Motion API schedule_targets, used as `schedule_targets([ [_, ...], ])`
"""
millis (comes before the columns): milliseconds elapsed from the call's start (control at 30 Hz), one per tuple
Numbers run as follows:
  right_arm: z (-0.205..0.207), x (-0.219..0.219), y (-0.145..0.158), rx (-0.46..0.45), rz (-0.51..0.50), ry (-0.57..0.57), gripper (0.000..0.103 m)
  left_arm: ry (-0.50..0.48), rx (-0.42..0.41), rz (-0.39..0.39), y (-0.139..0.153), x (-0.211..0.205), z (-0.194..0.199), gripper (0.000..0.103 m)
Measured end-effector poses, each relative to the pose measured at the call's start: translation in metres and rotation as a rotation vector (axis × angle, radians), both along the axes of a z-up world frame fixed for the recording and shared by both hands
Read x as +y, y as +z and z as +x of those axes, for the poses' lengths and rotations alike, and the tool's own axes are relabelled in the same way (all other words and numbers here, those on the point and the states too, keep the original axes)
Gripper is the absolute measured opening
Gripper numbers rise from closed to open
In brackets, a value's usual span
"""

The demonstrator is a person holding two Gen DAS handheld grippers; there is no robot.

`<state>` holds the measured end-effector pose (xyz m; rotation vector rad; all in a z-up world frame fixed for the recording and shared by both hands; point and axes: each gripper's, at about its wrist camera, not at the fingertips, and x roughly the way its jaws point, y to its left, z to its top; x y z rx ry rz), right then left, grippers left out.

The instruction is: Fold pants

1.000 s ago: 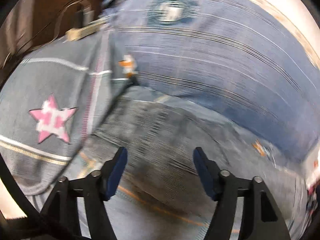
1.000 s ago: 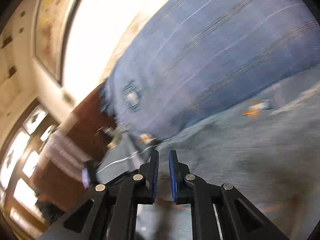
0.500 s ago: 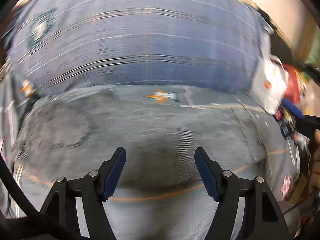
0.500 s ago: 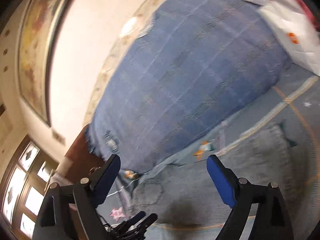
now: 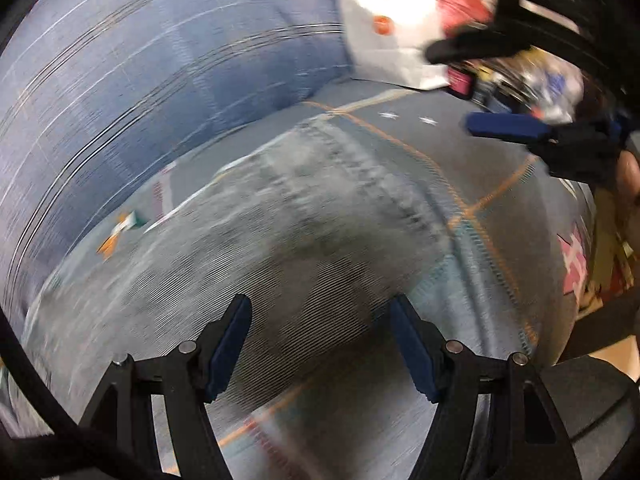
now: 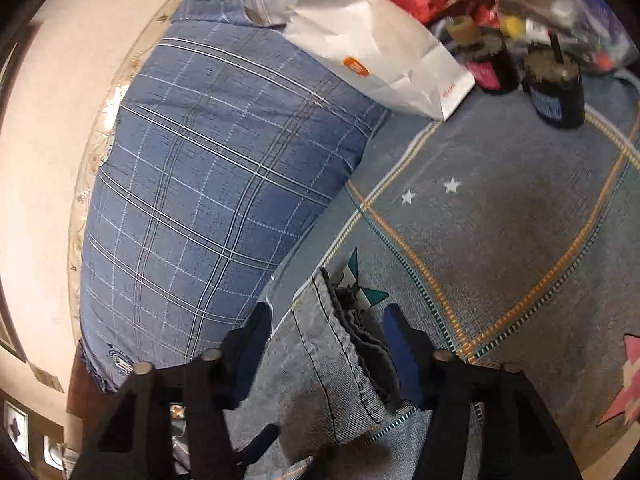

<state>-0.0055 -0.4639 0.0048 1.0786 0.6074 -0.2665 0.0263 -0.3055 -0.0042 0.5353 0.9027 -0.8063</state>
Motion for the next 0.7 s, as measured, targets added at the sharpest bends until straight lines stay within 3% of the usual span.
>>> schedule_targets([
  [100,-0.003,-0.004,-0.008,-0.013,0.035,-0.002,0.056,-0.083,-0.027,0.050,-0.009,-0.026,-0.009,0.071],
  [200,-0.004,-0.007,-0.013,-0.022,0.052,-0.012,0.056,-0.107,0.013,0.101,-0.024,-0.040,-0.007,0.059],
  [300,-0.005,-0.014,-0.023,-0.019,0.094,-0.042,0.056,-0.095,0.018,0.078,-0.024,-0.045,-0.006,0.056],
  [333,-0.006,-0.016,-0.026,-0.017,0.111,-0.053,0.056,-0.085,0.025,0.066,-0.023,-0.045,-0.004,0.050],
  [367,-0.007,-0.017,-0.028,-0.017,0.124,-0.058,0.056,-0.080,0.006,0.058,-0.022,-0.045,-0.005,0.036],
  [433,-0.005,-0.018,-0.033,-0.018,0.154,-0.053,0.056,-0.062,-0.023,0.060,-0.019,-0.043,-0.004,0.018],
  [567,0.005,-0.017,-0.039,-0.004,0.173,-0.010,0.056,0.024,0.159,-0.138,0.003,-0.010,0.024,0.014],
  [700,0.036,-0.008,-0.046,0.011,0.214,0.106,0.056,0.063,0.215,-0.218,0.015,0.005,0.031,0.014],
])
